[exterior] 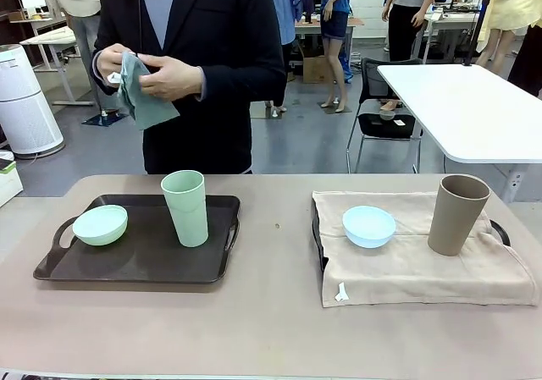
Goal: Set up a tray with a mat and arrange the tableware.
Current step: Pick up the Picnic Bowl and Reusable plastic cup from the Handle tray in front of the human's position and hold them in the air.
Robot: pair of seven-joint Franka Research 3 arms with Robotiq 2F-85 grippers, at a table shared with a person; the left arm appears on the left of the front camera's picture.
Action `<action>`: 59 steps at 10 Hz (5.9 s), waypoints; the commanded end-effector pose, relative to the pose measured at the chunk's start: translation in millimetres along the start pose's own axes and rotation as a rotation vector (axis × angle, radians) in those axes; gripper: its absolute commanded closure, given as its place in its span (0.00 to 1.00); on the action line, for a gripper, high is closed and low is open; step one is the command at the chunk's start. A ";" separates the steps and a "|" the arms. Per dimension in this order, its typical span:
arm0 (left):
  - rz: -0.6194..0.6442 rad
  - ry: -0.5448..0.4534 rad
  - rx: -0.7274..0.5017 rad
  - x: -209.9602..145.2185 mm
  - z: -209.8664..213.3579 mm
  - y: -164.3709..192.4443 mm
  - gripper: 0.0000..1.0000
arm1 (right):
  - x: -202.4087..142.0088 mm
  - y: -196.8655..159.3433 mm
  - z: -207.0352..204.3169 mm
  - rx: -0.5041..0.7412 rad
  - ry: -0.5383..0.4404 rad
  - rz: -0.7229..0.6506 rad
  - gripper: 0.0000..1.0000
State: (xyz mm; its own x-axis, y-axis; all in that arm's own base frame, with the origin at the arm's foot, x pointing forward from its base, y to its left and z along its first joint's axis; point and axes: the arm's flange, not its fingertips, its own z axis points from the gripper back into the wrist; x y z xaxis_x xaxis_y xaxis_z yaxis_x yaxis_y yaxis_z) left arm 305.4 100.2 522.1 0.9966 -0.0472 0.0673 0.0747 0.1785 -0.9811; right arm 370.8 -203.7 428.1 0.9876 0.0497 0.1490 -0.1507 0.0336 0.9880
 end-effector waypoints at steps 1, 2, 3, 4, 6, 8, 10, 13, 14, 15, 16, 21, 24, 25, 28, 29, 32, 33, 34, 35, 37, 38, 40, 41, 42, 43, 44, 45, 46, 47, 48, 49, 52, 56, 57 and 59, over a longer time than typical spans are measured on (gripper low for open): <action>-0.009 -0.019 -0.005 -2.1 -2.8 0.1 0.00 | 1.4 1.7 -0.8 0.000 0.001 0.005 0.00; -0.009 -0.019 -0.005 -2.1 -2.8 0.1 0.00 | 1.4 1.7 -0.8 0.000 0.001 0.005 0.00; -0.009 -0.019 -0.005 -2.1 -2.8 0.1 0.00 | 1.4 1.7 -0.8 0.000 0.001 0.005 0.00; -0.009 -0.019 -0.005 -2.1 -2.8 0.1 0.00 | 1.4 1.7 -0.8 0.000 0.001 0.005 0.00; 0.007 0.002 0.136 23.2 2.4 -19.3 0.00 | 20.6 23.9 -37.2 -0.111 0.043 0.077 0.00; 0.037 0.020 0.280 57.5 -9.5 -56.7 0.00 | 60.5 81.5 -125.3 -0.270 0.076 0.255 0.00; 0.077 0.032 0.463 64.1 -11.3 -82.7 0.00 | 95.5 148.8 -203.4 -0.386 -0.039 0.620 0.00; 0.223 -0.105 0.936 82.6 -12.3 -101.0 0.00 | 141.2 124.1 -292.2 -0.570 -0.313 1.183 0.00; 0.228 -0.137 0.990 80.4 -8.5 -110.4 0.00 | 146.4 102.9 -305.8 -0.640 -0.302 1.265 0.00; 0.288 -0.067 0.836 69.9 0.2 -123.6 0.00 | 125.8 175.0 -279.4 -0.447 -0.150 0.894 0.00; 0.162 -0.138 0.914 82.9 -1.2 -104.6 0.00 | 125.8 175.0 -279.4 -0.447 -0.150 0.894 0.00; 0.406 -0.061 0.971 112.2 -23.0 -80.8 0.00 | 161.6 123.1 -345.5 -0.559 0.254 1.122 0.00; 0.526 -0.012 1.059 131.3 -44.6 -39.6 0.00 | 180.6 71.3 -445.7 -0.527 0.472 1.177 0.00; 0.539 -0.008 1.073 138.9 -49.9 -25.9 0.00 | 177.5 51.1 -482.6 -0.477 0.502 1.203 0.00; 0.547 0.002 1.039 154.4 -60.5 15.2 0.00 | 162.2 -23.5 -573.9 -0.298 0.449 1.230 0.00; 0.540 -0.006 1.016 159.2 -59.0 19.5 0.00 | 157.4 -38.3 -590.0 -0.262 0.425 1.211 0.00; 0.553 0.015 1.042 158.7 -59.4 18.5 0.00 | 148.8 -29.2 -588.8 -0.314 0.488 1.195 0.00; 0.553 0.015 1.042 158.7 -59.4 18.5 0.00 | 148.8 -29.2 -588.8 -0.314 0.488 1.195 0.00; 0.547 -0.005 1.019 162.3 -57.0 21.4 0.00 | 149.5 -42.4 -596.3 -0.303 0.467 1.198 0.00; 0.469 -0.061 1.119 169.1 -72.8 31.5 0.00 | 155.1 -58.7 -598.2 -0.281 0.464 1.186 0.00; 0.326 -0.170 1.217 173.4 -83.6 49.6 0.00 | 164.4 -85.0 -605.0 -0.246 0.462 1.199 0.00; 0.259 -0.188 1.229 169.6 -82.2 69.0 0.00 | 167.7 -98.2 -607.4 -0.231 0.472 1.199 0.00; 0.144 -0.159 1.299 163.4 -63.5 86.1 0.00 | 166.6 -107.3 -604.6 -0.144 0.509 1.170 0.00; 0.161 -0.068 1.208 156.5 -51.5 75.6 0.00 | 161.0 -103.5 -606.2 -0.253 0.487 1.167 0.00; 0.200 -0.163 1.278 177.5 -76.7 81.3 0.00 | 161.0 -103.5 -606.2 -0.253 0.487 1.167 0.00; 0.200 -0.163 1.278 177.5 -76.7 81.3 0.00 | 161.0 -103.5 -606.2 -0.253 0.487 1.167 0.00; 0.200 -0.163 1.278 177.5 -76.7 81.3 0.00 | 161.0 -103.5 -606.2 -0.253 0.487 1.167 0.00; 0.174 -0.140 1.273 171.0 -66.8 87.0 0.00 | 164.2 -107.8 -608.8 -0.220 0.492 1.168 0.00; 0.185 -0.122 1.305 175.5 -66.1 85.5 0.00 | 163.8 -113.0 -617.7 -0.231 0.479 1.233 0.00; 0.188 -0.098 1.323 172.2 -65.0 89.3 0.00 | 159.8 -116.5 -624.2 -0.191 0.490 1.254 0.00; 0.214 -0.098 1.317 176.0 -62.1 88.5 0.00 | 159.5 -116.8 -628.2 -0.172 0.487 1.255 0.00; 0.199 -0.065 1.320 170.9 -60.7 92.9 0.00 | 154.8 -116.2 -631.8 -0.164 0.490 1.284 0.00; 0.149 0.031 1.383 169.9 -65.0 107.7 0.00 | 152.6 -113.4 -642.8 -0.158 0.464 1.369 0.00; -0.011 0.168 1.437 156.7 -79.1 135.0 0.00 | 155.3 -117.2 -658.0 -0.150 0.460 1.398 0.00; -0.018 0.173 1.426 157.0 -81.5 139.6 0.00 | 163.2 -121.6 -664.8 -0.150 0.445 1.372 0.00; -0.021 0.153 1.405 158.2 -84.5 147.2 0.00 | 172.2 -130.0 -679.6 -0.153 0.436 1.352 0.00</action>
State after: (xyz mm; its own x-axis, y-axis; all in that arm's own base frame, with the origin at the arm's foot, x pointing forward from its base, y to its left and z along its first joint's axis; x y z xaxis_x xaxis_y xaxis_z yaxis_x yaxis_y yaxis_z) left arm 470.0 34.0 377.6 0.9886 -0.1391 -0.0580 0.1413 0.9893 0.0354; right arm 524.0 465.9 301.0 -0.0340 0.4459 0.8945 -0.9728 -0.2201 0.0727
